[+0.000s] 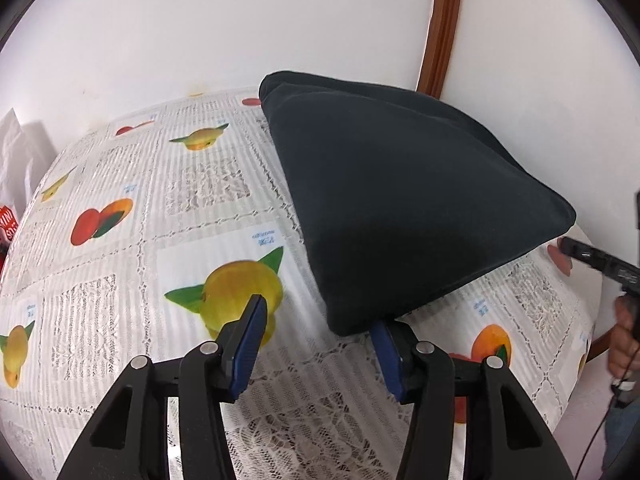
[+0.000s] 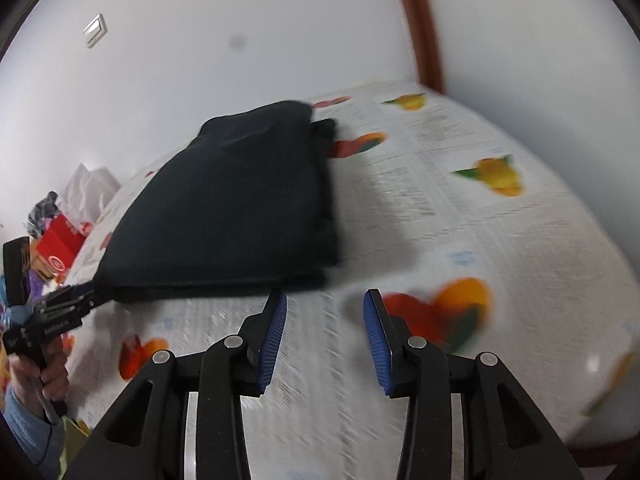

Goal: Fold small clothes

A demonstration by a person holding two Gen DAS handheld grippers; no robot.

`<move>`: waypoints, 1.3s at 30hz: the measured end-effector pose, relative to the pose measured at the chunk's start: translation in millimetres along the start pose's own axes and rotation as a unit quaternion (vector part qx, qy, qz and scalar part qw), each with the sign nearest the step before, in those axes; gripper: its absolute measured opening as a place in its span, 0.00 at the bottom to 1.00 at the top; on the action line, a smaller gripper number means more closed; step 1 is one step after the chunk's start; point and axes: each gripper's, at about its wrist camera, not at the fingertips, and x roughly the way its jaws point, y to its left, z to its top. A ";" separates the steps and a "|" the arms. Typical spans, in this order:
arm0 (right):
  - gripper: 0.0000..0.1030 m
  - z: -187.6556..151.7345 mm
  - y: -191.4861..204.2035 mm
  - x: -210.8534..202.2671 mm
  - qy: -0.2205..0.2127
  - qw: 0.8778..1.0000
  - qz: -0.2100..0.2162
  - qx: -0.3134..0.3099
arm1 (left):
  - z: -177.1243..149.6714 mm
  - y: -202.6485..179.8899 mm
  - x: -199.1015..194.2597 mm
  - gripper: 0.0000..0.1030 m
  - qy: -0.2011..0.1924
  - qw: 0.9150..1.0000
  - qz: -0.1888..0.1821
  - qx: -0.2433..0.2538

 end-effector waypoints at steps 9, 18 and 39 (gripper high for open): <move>0.14 28.3 17.6 48.2 0.013 1.000 0.018 0.006 | 3.3 -4.6 -0.7 0.11 -0.020 1.000 0.008 -0.019; 0.13 67.5 56.1 81.4 0.020 0.997 0.057 -0.042 | 3.3 25.9 -8.9 0.10 -0.021 0.997 0.060 -0.036; 0.15 72.6 74.9 7.0 -0.045 0.992 0.041 -0.106 | 35.8 49.8 -44.5 0.29 -0.047 0.998 0.018 -0.043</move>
